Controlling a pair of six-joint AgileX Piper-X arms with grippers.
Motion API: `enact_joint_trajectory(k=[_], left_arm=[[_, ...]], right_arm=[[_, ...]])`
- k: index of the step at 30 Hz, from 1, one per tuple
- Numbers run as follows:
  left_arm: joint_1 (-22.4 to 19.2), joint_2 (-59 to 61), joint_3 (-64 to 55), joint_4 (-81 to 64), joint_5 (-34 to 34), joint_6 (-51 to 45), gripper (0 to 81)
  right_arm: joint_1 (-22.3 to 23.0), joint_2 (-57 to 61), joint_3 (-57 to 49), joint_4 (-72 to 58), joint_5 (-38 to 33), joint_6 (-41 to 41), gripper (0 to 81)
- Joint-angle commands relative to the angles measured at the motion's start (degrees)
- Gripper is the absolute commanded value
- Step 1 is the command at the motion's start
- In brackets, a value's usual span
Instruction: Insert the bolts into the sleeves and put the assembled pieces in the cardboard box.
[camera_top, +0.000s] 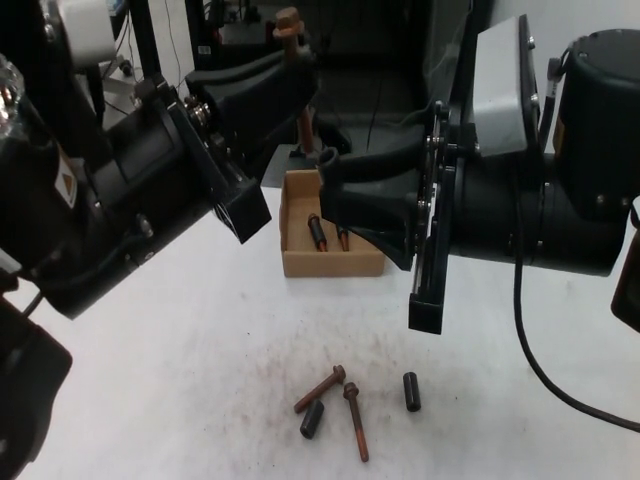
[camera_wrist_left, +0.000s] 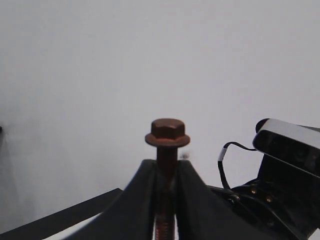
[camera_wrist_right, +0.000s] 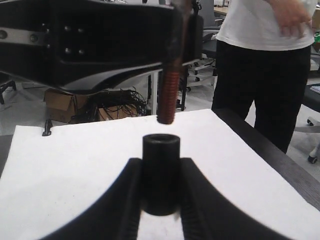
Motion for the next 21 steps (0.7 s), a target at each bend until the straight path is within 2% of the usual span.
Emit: enact_joint_trajectory(k=[1,16,21], left_arm=[[0.0,-0.3,-0.7,-1.0,-0.3,-1.7,0.3],[-0.1,-0.1,-0.7,-2.2,1.2,-2.3,0.3],[-1.7,0.9,-0.7,-2.2,1.0,-2.3,0.3]], right_arm=[[0.1,-0.4,-0.1,-0.4,0.1,-0.3,0.8],[0.1,-0.2,0.2,-0.4,1.4,-0.3,0.8],[0.1,0.7,0.2,-0.4,1.4,-0.2,0.8]])
